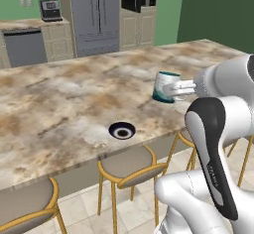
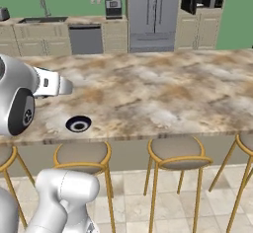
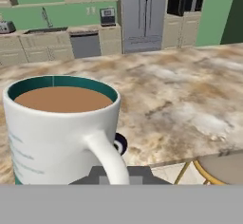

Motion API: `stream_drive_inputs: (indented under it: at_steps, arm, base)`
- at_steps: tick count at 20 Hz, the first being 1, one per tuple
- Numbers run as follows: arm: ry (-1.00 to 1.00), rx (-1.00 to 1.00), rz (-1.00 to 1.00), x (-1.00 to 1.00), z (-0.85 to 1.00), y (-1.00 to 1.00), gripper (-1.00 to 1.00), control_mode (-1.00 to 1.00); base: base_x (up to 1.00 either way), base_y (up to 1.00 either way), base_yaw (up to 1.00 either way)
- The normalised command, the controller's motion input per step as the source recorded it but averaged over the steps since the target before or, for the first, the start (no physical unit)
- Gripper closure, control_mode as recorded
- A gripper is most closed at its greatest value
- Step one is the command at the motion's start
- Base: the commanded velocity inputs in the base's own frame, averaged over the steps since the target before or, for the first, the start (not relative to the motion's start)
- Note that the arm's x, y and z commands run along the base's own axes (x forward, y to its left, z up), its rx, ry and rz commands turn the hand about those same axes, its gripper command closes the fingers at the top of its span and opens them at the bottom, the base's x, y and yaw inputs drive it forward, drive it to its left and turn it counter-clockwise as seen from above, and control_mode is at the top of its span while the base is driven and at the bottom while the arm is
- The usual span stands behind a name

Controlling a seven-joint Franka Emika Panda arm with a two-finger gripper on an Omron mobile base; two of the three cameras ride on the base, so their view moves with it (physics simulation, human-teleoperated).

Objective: Pick the cup of tea, navigate to the dining table, and place it on the saucer.

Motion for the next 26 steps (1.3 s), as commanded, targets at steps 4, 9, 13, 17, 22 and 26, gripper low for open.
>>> stream_drive_inputs:
  at_steps: [4,9,13,17,22,26]
  arm:
    - [0.0,0.0,0.0,0.0,0.0,0.0,1.0,1.0]
    - [0.02,0.0,0.06,0.55,0.0,0.01,1.0,-1.0]
    - [0.11,0.0,0.53,1.0,-0.02,-0.09,1.0,-1.0]
    - [0.04,0.0,0.69,0.99,-0.47,-0.16,1.0,-1.0]
    - [-0.01,-0.05,0.63,0.63,-0.85,-0.02,1.0,-1.0]
    - [-0.06,-0.08,0.5,0.27,-0.73,0.04,1.0,-1.0]
  base:
    - [0.0,0.02,0.0]
    - [0.01,0.0,0.0]
    - [0.0,0.0,0.0]
    - [0.0,0.0,0.0]
    - [0.0,0.0,0.0]
    - [0.0,0.0,0.0]
